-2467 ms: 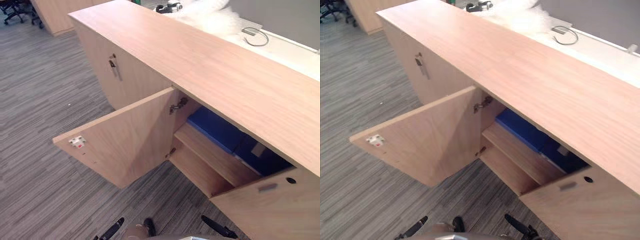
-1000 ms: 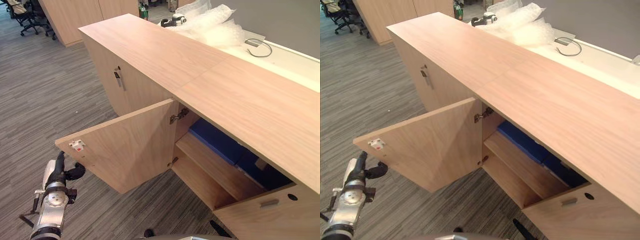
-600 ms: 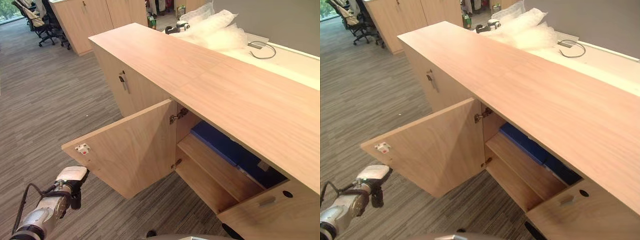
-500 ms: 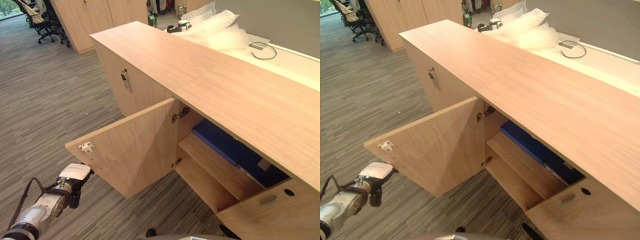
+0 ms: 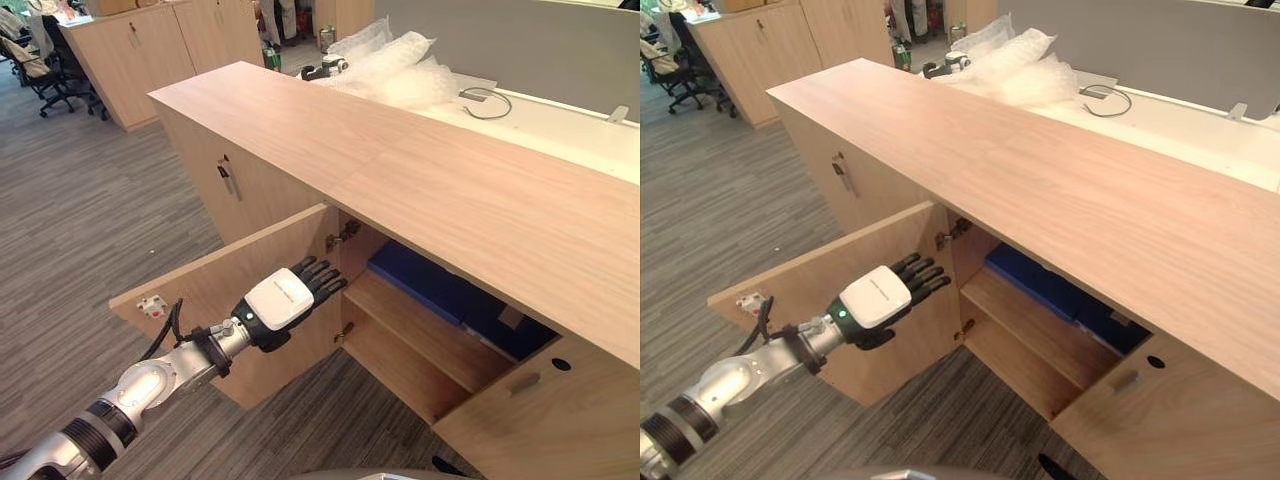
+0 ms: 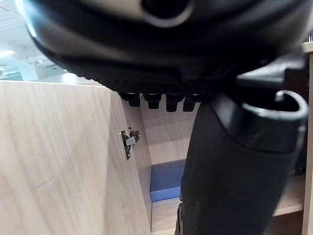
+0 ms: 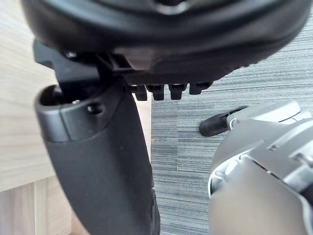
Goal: Walk over to the cabinet, pick up the folder, carry it to the office cabinet, place the folder inside the office cabinet, then close the office cabinet door
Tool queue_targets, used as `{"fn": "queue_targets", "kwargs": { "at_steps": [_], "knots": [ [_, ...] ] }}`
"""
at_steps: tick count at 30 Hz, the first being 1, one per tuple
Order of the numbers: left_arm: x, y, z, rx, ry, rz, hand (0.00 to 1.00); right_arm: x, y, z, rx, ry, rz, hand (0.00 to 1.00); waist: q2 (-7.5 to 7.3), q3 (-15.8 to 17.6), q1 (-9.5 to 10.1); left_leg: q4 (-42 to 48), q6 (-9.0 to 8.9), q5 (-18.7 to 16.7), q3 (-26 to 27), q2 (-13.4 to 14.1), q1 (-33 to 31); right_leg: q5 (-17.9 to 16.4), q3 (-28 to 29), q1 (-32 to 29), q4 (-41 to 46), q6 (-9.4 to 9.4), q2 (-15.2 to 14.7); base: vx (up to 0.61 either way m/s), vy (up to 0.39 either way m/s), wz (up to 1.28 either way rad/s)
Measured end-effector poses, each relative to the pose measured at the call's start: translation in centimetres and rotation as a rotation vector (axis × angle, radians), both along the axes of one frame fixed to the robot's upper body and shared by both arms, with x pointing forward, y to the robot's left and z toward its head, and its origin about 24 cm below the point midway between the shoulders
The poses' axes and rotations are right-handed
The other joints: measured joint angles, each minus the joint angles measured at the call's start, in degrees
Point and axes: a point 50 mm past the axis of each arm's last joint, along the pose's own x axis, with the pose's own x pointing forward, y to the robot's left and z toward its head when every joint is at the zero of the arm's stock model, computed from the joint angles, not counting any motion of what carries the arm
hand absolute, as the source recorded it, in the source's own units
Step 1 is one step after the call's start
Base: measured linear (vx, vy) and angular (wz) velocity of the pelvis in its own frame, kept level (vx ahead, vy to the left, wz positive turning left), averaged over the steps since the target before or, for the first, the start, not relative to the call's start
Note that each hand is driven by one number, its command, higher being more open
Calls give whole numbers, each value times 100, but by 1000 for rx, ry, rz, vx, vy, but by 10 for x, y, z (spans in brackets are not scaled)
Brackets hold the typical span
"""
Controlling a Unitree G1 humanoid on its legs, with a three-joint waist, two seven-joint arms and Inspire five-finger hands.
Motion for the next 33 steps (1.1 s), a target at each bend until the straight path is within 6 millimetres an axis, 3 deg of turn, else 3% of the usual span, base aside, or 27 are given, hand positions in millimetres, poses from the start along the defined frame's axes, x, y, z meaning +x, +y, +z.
{"fn": "queue_targets", "kwargs": {
  "at_steps": [4,8,11,12,15,17,19,25,28,30,33],
  "knots": [
    [-3,-6,-5,-29,19,-6,100,9,0,1,-1,-19,12,100,-41,26,-57,-1,-11,-6,-3,29,41,11,-13,72,-64,-27,40,0,0,0],
    [-21,-10,-24,-72,123,18,100,11,2,0,1,-20,25,100,-108,36,-107,-2,-43,-28,-4,30,82,7,-17,121,-87,-31,43,-9,-1,0],
    [-47,-22,-49,-245,384,130,100,10,5,-1,8,-13,20,100,-188,76,-103,-2,-46,-30,-7,26,72,6,-19,114,-89,-30,39,-12,1,0],
    [-58,-27,-60,-401,558,218,100,9,8,-1,16,-8,16,100,-239,97,-77,-2,-46,-30,-11,27,62,6,-23,106,-90,-29,41,-31,2,2],
    [-68,-25,-77,-678,806,392,100,9,12,-2,34,-4,16,100,-284,96,-20,-2,-46,-30,-17,26,59,5,-27,104,-88,-28,42,-27,1,1],
    [-72,-9,-94,-908,969,582,100,9,14,-3,49,-2,42,100,-281,88,27,-3,-45,-30,-25,26,60,3,-33,106,-80,-26,43,-44,3,2],
    [-80,20,-113,-1082,1085,792,100,12,16,-3,70,-10,58,100,-270,80,40,-3,-42,-27,-54,22,59,-3,-56,115,-75,-17,43,-42,1,5],
    [-118,70,-138,-1262,1195,1108,100,19,17,-3,83,-30,101,100,-274,80,68,-4,-41,-27,-169,-33,56,-35,-189,175,-73,32,-3,-21,5,11],
    [-130,96,-143,-1338,1130,1265,100,27,19,-2,88,-48,120,100,-280,85,86,-4,-41,-27,-184,-40,54,-37,-206,185,-75,34,-8,-6,3,1],
    [-135,118,-142,-1438,990,1402,100,33,19,-1,87,-64,132,100,-281,85,115,-5,-41,-27,-197,-44,55,-37,-218,195,-76,35,-10,-32,4,3],
    [-134,133,-136,-1537,836,1480,100,31,19,-1,87,-60,130,100,-275,88,204,-6,-41,-27,-222,-55,58,-39,-245,213,-75,36,-18,-26,6,5]
  ]
}}
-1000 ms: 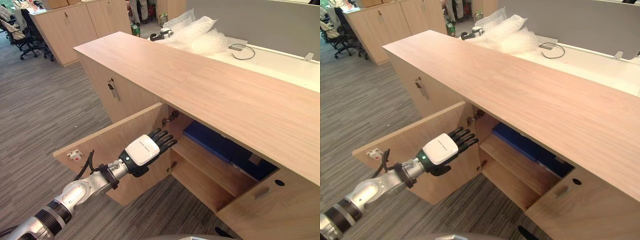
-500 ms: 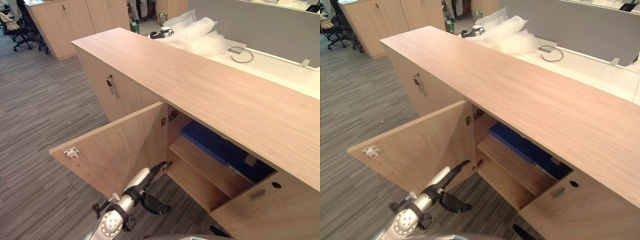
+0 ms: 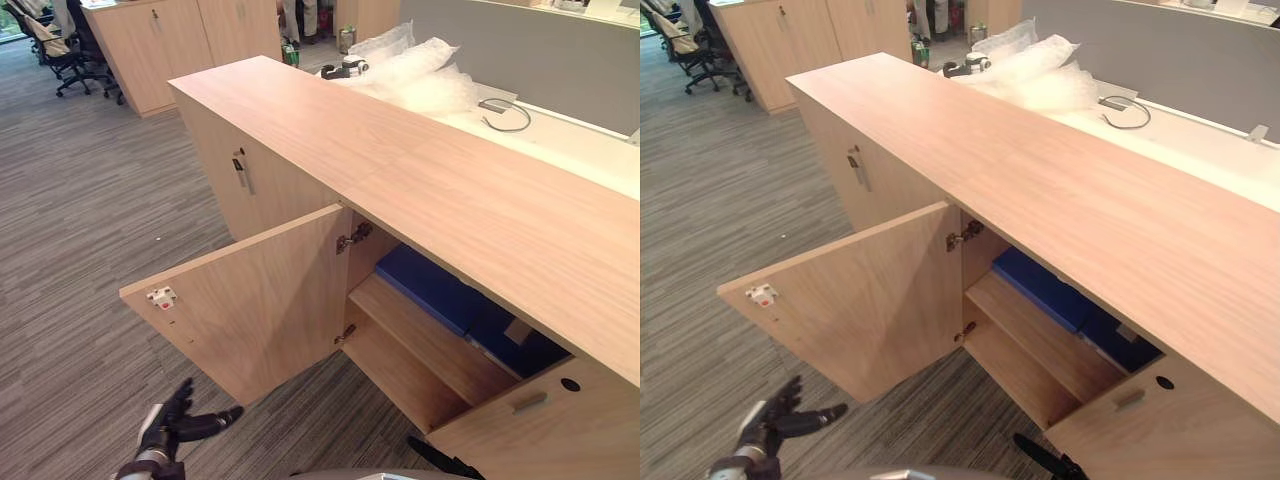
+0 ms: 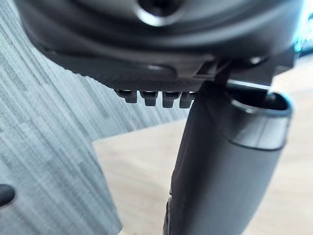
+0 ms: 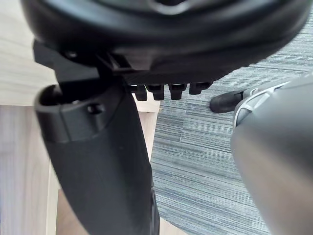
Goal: Walk over to the cabinet, pick up the folder, carry it to the office cabinet, place the folder inside the office cabinet, then close the office cabinet door
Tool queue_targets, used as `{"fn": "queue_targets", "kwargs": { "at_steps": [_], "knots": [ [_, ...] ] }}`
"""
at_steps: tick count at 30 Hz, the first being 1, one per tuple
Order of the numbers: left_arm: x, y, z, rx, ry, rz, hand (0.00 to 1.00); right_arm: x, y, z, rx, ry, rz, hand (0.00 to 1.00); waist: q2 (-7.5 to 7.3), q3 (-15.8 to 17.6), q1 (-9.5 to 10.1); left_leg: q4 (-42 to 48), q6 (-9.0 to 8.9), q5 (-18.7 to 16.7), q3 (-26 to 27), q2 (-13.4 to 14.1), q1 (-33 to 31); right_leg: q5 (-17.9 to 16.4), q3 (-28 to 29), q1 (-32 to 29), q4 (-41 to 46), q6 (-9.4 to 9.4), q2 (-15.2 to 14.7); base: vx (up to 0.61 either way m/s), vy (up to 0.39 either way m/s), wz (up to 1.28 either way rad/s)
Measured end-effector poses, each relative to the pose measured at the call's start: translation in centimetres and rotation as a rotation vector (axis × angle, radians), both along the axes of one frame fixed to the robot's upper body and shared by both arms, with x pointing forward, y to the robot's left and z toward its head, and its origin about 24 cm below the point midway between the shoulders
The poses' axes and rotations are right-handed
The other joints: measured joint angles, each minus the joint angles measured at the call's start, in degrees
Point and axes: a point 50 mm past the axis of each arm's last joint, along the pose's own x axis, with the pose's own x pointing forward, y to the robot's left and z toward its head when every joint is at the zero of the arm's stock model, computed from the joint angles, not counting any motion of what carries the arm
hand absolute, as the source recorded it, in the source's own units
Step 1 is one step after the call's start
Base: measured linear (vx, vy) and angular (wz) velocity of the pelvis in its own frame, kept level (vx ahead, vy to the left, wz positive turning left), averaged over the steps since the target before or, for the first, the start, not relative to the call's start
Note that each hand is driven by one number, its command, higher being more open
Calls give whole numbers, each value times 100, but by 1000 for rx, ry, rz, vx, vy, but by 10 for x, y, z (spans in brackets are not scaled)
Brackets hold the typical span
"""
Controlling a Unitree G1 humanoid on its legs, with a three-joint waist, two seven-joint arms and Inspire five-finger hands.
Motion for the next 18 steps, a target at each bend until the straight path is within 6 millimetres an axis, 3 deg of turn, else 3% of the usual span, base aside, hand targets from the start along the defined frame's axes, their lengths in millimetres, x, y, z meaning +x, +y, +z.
{"fn": "queue_targets", "kwargs": {
  "at_steps": [11,18],
  "knots": [
    [-9,5,-4,-22,-38,216,100,-3,3,-1,11,8,-10,100,54,70,19,-4,2,-10,-57,-12,52,-17,-67,94,-3,-9,-4,-14,4,3],
    [11,15,7,19,-114,310,100,-6,3,-1,13,11,-29,100,73,83,52,-3,4,-32,-54,-13,67,-33,-61,110,-6,-35,-3,0,0,0]
  ]
}}
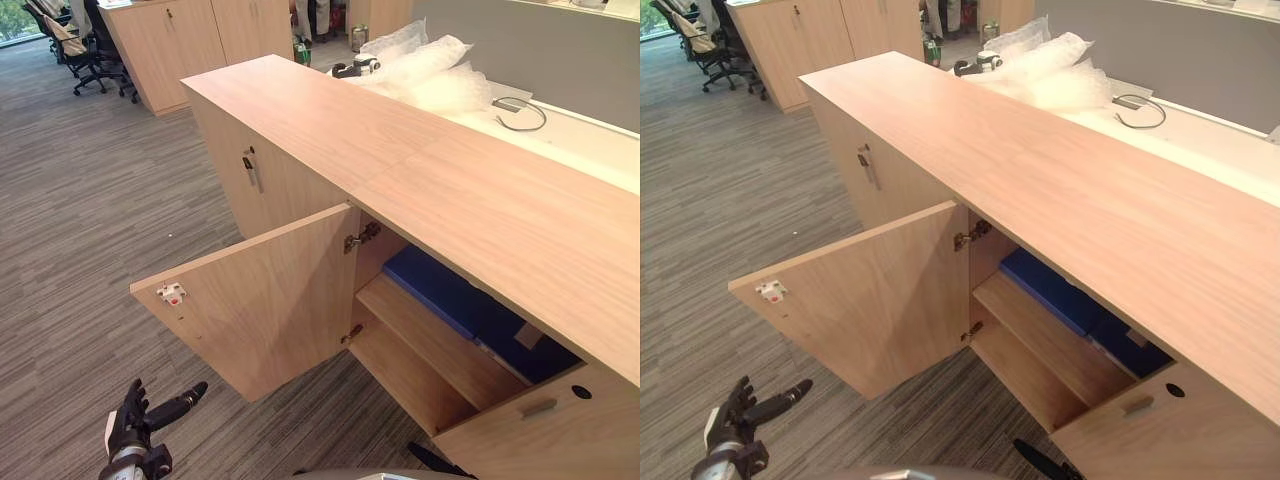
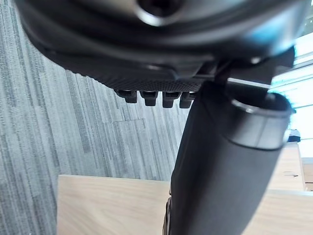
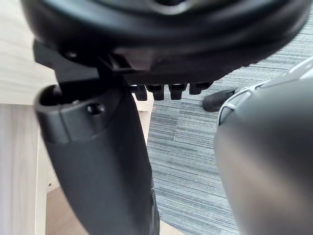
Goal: Walk over to the cabinet, pick up the folder, carry it to the office cabinet, place the folder inside the office cabinet, then close the office cabinet door
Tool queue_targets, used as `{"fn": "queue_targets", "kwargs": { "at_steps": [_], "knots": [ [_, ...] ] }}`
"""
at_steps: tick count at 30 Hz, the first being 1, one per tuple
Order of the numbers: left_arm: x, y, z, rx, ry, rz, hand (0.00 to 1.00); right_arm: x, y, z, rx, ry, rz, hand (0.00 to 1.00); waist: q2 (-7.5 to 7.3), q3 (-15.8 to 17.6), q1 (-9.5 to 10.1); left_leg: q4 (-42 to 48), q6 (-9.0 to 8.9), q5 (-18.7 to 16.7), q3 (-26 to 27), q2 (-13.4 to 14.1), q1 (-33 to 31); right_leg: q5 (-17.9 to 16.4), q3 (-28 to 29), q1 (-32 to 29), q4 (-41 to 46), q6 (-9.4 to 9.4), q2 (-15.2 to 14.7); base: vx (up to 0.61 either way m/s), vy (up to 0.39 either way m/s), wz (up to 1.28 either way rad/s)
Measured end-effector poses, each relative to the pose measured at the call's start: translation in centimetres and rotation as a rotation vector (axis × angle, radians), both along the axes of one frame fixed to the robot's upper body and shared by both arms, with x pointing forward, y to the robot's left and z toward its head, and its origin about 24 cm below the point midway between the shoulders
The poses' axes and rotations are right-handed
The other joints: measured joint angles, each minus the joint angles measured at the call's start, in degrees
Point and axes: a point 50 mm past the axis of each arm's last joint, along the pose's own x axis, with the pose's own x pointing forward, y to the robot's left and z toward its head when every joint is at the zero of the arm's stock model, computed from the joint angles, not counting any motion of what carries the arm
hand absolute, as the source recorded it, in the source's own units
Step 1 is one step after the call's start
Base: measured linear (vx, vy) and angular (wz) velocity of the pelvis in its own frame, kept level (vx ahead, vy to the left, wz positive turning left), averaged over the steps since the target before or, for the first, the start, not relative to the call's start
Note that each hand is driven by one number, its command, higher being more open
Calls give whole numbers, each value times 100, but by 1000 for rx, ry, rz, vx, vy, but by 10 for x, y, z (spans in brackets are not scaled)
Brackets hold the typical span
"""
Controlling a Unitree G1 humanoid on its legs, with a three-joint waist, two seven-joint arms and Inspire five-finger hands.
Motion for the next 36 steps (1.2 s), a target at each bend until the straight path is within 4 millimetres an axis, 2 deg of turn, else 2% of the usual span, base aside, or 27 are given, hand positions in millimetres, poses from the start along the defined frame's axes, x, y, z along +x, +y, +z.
{"fn": "queue_targets", "kwargs": {
  "at_steps": [6,15,21,28,31,36],
  "knots": [
    [28,1,17,36,-98,-19,100,0,0,0,-1,-2,1,100,-1,0,9,1,-29,-42,18,10,28,-38,29,20,-2,-33,11,0,0,0],
    [67,15,48,134,-181,-86,100,5,2,1,1,-15,36,100,6,4,11,6,-97,-90,164,99,89,-71,168,-5,3,-80,88,1,-9,-8],
    [87,10,57,160,-200,-167,100,7,-2,2,-4,-34,13,100,45,23,-2,5,-108,-97,215,116,146,-74,225,22,10,-86,94,-36,-3,-5],
    [90,9,54,172,-166,-201,100,2,0,1,-3,-16,43,100,47,17,30,5,-109,-97,285,114,148,-74,291,-25,32,-85,89,-33,5,-5],
    [92,-2,47,167,-138,-261,100,-3,-1,1,-7,-5,41,100,56,11,119,5,-102,-91,269,92,139,-71,258,-20,34,-80,84,-20,2,5],
    [78,-12,39,254,-37,-417,100,-5,-2,1,-10,0,44,100,91,-49,132,6,-78,-74,154,41,83,-64,131,-19,42,-60,40,-22,8,13]
  ]
}}
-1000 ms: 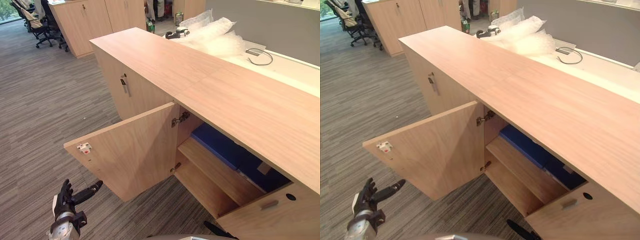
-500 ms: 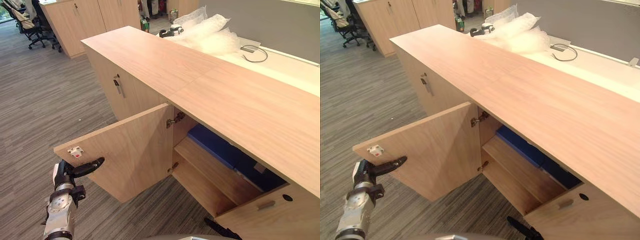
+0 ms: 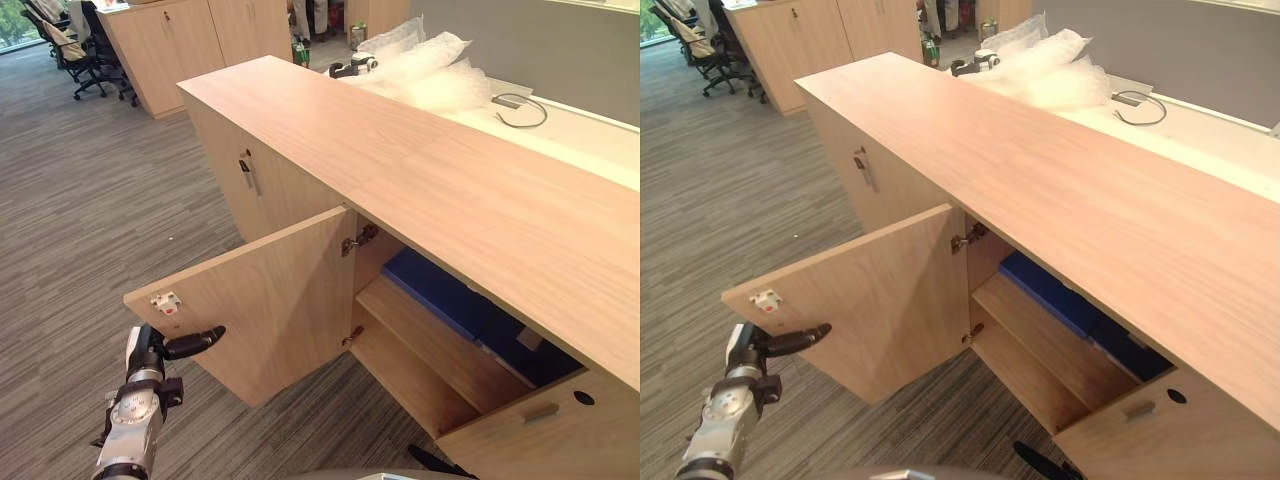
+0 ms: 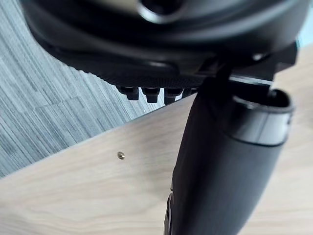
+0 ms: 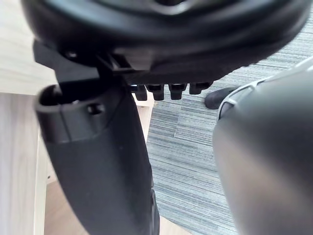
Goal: Walk over to the cabinet, pick up the folder, carry it to the office cabinet, place the folder inside the office cabinet, then close the office cabinet door
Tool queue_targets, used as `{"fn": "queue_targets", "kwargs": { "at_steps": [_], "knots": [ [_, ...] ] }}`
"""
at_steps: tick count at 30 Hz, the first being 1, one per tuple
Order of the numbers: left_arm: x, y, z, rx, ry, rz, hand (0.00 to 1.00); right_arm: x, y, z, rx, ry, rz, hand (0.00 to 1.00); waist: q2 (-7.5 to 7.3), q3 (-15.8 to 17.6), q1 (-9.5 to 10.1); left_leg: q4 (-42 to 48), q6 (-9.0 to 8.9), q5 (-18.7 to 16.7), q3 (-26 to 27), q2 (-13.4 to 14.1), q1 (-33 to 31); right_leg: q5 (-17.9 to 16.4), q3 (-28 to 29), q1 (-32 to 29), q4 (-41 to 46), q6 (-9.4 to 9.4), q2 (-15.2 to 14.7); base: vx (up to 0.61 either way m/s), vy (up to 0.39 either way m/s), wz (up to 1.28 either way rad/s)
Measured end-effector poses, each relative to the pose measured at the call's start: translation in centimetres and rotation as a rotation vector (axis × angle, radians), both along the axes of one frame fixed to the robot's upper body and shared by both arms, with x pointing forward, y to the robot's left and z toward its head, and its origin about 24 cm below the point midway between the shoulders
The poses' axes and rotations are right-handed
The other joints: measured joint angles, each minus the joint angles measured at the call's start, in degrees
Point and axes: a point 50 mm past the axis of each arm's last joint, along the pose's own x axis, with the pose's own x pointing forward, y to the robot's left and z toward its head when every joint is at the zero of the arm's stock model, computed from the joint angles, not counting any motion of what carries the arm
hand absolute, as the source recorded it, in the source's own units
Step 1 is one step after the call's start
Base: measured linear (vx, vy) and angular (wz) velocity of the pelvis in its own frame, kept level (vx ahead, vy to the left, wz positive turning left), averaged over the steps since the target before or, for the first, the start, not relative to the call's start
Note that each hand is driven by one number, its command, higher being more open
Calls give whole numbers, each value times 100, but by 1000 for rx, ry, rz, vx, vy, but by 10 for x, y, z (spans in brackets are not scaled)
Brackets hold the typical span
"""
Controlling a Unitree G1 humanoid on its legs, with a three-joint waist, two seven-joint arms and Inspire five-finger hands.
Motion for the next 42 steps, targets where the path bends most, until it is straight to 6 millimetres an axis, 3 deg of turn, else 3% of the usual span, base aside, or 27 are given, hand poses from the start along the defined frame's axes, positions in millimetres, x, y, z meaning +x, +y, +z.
{"fn": "queue_targets", "kwargs": {
  "at_steps": [9,13,16,18,20,22,28,31,35,42],
  "knots": [
    [-35,-32,13,195,153,-502,100,-3,-5,0,-6,23,66,100,40,-47,169,2,168,112,-196,-165,-239,86,-179,-173,122,150,-200,-55,40,14],
    [-42,-69,19,531,150,-861,100,-7,-7,0,-21,38,97,100,51,-52,225,-1,246,161,-315,-287,-342,162,-279,-239,189,251,-314,-111,75,17],
    [-54,-108,19,735,21,-1130,100,-6,-9,0,-51,42,145,100,66,-89,155,-3,258,166,-328,-351,-381,187,-262,-325,296,241,-397,-117,66,2],
    [-60,-134,17,736,-80,-1252,100,-6,-10,0,-67,50,152,100,86,-118,89,-3,260,166,-326,-384,-438,185,-245,-397,351,242,-444,-78,51,6],
    [-57,-161,24,721,-210,-1288,100,-6,-10,0,-78,56,147,100,81,-138,21,-2,259,167,-318,-403,-477,186,-204,-448,363,241,-461,-62,38,3],
    [-44,-198,43,669,-433,-1291,100,-7,-8,0,-87,71,157,100,42,-230,-65,-3,251,174,-272,-406,-521,194,-160,-525,357,229,-467,-31,11,-11],
    [-33,-260,80,549,-800,-1375,100,-6,-3,-1,-103,78,165,100,-13,-359,-388,-2,263,183,-61,-323,-480,324,-26,-520,166,195,-373,40,-37,-20],
    [-38,-270,78,518,-814,-1435,100,-8,-1,-2,-104,80,159,100,-26,-354,-509,0,289,192,84,-204,-445,359,110,-504,39,196,-244,59,-79,-30],
    [-35,-267,65,533,-759,-1463,100,-16,-2,-2,-110,101,131,100,-54,-332,-578,2,209,141,267,-57,-314,356,270,-416,-85,118,-110,34,-91,-29],
    [-27,-262,47,572,-656,-1483,100,-40,-13,-2,-121,158,-119,100,-51,-313,-761,31,28,21,783,168,-38,337,784,-400,-112,4,79,0,-49,-40]
  ]
}}
